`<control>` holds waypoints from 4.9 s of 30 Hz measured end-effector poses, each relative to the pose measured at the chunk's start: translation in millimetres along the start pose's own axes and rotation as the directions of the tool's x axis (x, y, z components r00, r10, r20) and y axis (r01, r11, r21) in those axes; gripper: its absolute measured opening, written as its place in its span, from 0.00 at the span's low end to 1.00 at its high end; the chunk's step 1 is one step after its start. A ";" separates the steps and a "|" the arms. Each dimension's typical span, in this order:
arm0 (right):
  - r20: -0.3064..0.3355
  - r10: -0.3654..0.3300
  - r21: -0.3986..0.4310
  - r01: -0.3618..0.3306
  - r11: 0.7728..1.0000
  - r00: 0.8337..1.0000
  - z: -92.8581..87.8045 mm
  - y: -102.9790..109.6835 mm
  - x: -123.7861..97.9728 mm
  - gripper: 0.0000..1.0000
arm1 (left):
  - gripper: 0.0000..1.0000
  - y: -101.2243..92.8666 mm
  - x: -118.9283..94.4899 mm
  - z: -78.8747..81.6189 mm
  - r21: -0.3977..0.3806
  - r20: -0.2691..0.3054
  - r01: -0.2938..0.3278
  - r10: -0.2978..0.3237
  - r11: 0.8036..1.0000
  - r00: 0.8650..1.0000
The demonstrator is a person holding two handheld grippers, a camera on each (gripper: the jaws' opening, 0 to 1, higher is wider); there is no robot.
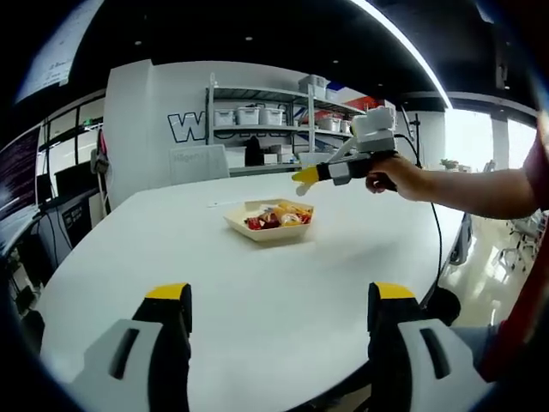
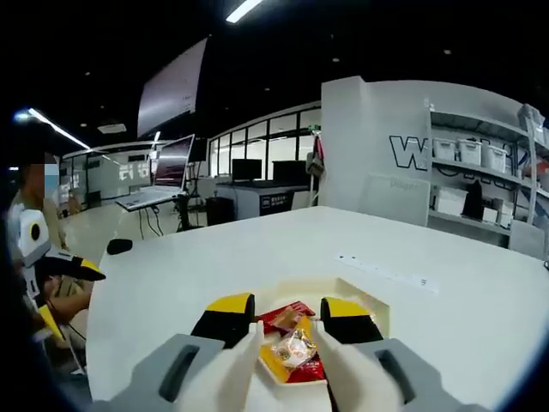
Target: Place the target food into the container with the food tongs after gripping and lifting it, then release it inside without dropping or visibly crushing the food.
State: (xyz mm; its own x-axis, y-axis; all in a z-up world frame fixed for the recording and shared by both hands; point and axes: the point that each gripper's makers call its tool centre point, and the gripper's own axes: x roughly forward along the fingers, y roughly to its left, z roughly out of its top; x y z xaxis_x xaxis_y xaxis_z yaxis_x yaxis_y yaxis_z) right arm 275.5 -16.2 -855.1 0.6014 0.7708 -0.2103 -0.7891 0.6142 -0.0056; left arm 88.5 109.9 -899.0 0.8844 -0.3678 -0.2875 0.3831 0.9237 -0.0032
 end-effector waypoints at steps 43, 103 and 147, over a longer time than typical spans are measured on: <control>0.017 0.433 0.019 -0.434 0.901 0.901 -42.8 135.6 -49.0 0.26 | 0.65 -55.5 33.6 12.0 -0.053 0.011 0.270 -0.269 0.962 0.963; 0.110 0.476 0.310 -0.485 0.817 0.872 -62.2 110.3 -74.2 0.42 | 0.02 -103.3 57.2 2.7 0.044 -0.030 0.624 -0.623 0.780 0.781; -0.137 0.110 0.093 -0.098 0.991 0.984 -132.0 39.6 -65.6 0.31 | 0.09 -58.7 106.1 -47.5 0.074 -0.216 0.412 -0.389 0.908 0.896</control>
State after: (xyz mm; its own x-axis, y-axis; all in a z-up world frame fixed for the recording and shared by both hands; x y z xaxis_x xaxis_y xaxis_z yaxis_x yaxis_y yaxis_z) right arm 188.3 -64.7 -970.6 0.4880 0.8031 -0.3419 -0.8292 0.5489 0.1058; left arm 147.3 21.8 -974.8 0.5857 -0.6655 -0.4626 0.7320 0.6794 -0.0506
